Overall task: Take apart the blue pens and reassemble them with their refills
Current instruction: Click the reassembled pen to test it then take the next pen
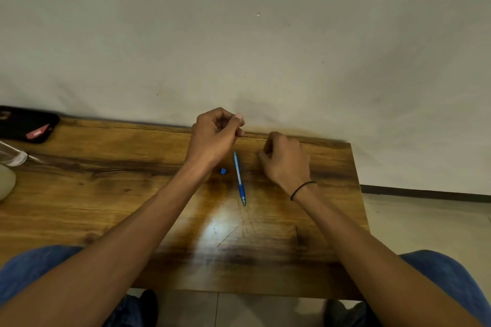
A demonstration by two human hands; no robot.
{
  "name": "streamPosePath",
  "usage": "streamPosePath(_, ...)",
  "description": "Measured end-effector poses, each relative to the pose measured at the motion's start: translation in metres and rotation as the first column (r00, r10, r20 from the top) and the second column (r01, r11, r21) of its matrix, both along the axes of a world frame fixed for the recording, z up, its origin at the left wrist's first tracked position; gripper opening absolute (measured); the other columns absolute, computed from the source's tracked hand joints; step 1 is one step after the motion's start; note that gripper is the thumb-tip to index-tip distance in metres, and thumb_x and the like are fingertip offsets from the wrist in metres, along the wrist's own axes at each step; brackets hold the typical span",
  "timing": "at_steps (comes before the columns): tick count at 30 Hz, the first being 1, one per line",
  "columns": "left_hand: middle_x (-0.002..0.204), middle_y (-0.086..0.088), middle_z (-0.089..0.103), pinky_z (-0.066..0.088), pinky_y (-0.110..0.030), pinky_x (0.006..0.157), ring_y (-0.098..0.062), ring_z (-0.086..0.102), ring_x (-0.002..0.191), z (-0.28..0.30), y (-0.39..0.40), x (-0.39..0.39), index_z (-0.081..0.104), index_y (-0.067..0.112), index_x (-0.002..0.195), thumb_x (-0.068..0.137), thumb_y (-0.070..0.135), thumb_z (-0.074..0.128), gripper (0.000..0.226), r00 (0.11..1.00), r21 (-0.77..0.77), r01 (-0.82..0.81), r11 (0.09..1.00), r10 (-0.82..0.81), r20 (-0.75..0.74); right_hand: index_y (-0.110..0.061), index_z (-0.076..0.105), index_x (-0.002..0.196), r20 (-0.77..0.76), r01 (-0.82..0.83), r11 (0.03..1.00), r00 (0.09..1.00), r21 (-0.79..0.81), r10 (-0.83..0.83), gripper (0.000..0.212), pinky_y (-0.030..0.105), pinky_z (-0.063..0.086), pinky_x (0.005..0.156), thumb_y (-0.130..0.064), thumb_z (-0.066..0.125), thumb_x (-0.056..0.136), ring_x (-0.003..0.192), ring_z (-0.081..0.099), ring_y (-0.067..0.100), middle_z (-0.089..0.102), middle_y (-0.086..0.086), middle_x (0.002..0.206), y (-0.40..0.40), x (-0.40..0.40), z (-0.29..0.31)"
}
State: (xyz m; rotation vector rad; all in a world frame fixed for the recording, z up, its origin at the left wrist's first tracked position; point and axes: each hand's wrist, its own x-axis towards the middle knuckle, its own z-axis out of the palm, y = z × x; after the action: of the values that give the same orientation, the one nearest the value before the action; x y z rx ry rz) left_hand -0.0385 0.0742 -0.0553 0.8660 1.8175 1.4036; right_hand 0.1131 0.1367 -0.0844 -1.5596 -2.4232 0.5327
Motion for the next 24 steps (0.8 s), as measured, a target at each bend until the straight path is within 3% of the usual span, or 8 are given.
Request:
streamPosePath(3,0.076,0.000,0.078,0.061,-0.029,0.078,-0.001,0.073,0.073,0.000,0.000,-0.001,0.076,0.017,0.093,0.104,0.026,0.064,0.019,1.000,-0.011,-0.017,1.000,0.017,0.007,-0.021,0.059,0.083,0.021,-0.125,0.988,0.992,-0.091,0.127,0.037,0.045,0.059,0.071,-0.056,0.068,0.091,0.079,0.064,0.025,0.064,0.000,0.080,-0.021,-0.010,-0.009)
streamPosePath(5,0.076,0.000,0.078,0.061,-0.030,0.079,-0.001,0.073,0.073,-0.002,0.000,-0.001,0.076,0.018,0.092,0.104,0.027,0.064,0.019,1.000,-0.019,-0.023,1.000,0.024,0.011,-0.018,0.061,0.093,0.091,-0.173,0.965,0.977,-0.198,0.194,0.043,0.050,0.059,0.078,-0.059,0.069,0.089,0.089,0.064,0.027,0.065,0.003,0.090,-0.033,-0.015,-0.015)
streamPosePath(9,0.077,0.000,0.079,0.062,-0.037,0.084,-0.005,0.073,0.075,-0.005,0.002,-0.004,0.076,0.020,0.091,0.103,0.030,0.065,0.020,0.999,-0.053,-0.029,0.998,0.030,0.013,-0.015,0.064,0.100,0.098,-0.171,0.938,0.973,-0.302,0.209,0.031,0.052,0.059,0.086,-0.043,0.074,0.090,0.102,0.065,0.032,0.062,0.004,0.096,-0.038,-0.016,-0.022)
streamPosePath(13,0.083,0.003,0.079,0.061,-0.046,0.089,-0.013,0.072,0.085,-0.013,0.004,-0.007,0.075,0.022,0.094,0.100,0.039,0.066,0.020,0.999,-0.200,-0.017,0.980,0.011,-0.030,-0.015,0.060,0.077,-0.072,-0.126,0.963,0.991,-0.240,0.112,0.027,0.044,0.055,0.070,-0.036,0.074,0.086,0.078,0.064,0.028,0.065,0.004,0.079,-0.031,-0.015,-0.016)
streamPosePath(16,0.102,0.010,0.071,0.056,-0.034,0.075,-0.007,0.066,0.095,-0.018,0.002,-0.008,0.069,0.026,0.113,0.096,0.049,0.068,0.028,0.996,-0.305,-0.058,0.951,0.032,-0.088,-0.016,0.061,0.078,-0.189,-0.102,0.977,0.980,-0.187,0.065,0.021,0.048,0.057,0.068,-0.031,0.073,0.085,0.072,0.064,0.026,0.065,0.002,0.073,-0.028,-0.018,-0.011)
streamPosePath(18,0.103,0.009,0.068,0.055,-0.033,0.071,-0.008,0.066,0.094,-0.019,0.002,-0.007,0.065,0.027,0.122,0.097,0.049,0.067,0.033,0.997,-0.342,-0.015,0.940,-0.010,-0.071,-0.017,0.062,0.081,-0.249,-0.115,0.978,0.966,-0.173,0.070,0.017,0.048,0.058,0.066,-0.028,0.073,0.087,0.071,0.066,0.023,0.066,0.000,0.073,-0.028,-0.021,-0.009)
streamPosePath(21,0.099,0.002,0.074,0.064,-0.047,0.083,-0.017,0.072,0.093,-0.020,0.001,0.001,0.071,0.026,0.120,0.104,0.039,0.061,0.022,0.991,-0.311,0.070,0.948,-0.101,-0.087,-0.017,0.061,0.083,-0.269,-0.166,0.979,0.954,-0.115,0.130,0.013,0.047,0.057,0.062,-0.024,0.071,0.087,0.068,0.065,0.021,0.065,-0.003,0.072,-0.030,-0.021,-0.010)
streamPosePath(24,0.095,0.002,0.074,0.062,-0.047,0.087,-0.017,0.072,0.091,-0.019,-0.002,0.004,0.072,0.028,0.115,0.108,0.028,0.055,0.018,0.983,-0.238,0.080,0.968,-0.116,-0.141,-0.021,0.058,0.080,-0.276,-0.236,0.968,0.939,-0.084,0.205,0.013,0.039,0.051,0.055,-0.025,0.067,0.089,0.062,0.062,0.017,0.062,-0.008,0.067,-0.025,-0.019,-0.006)
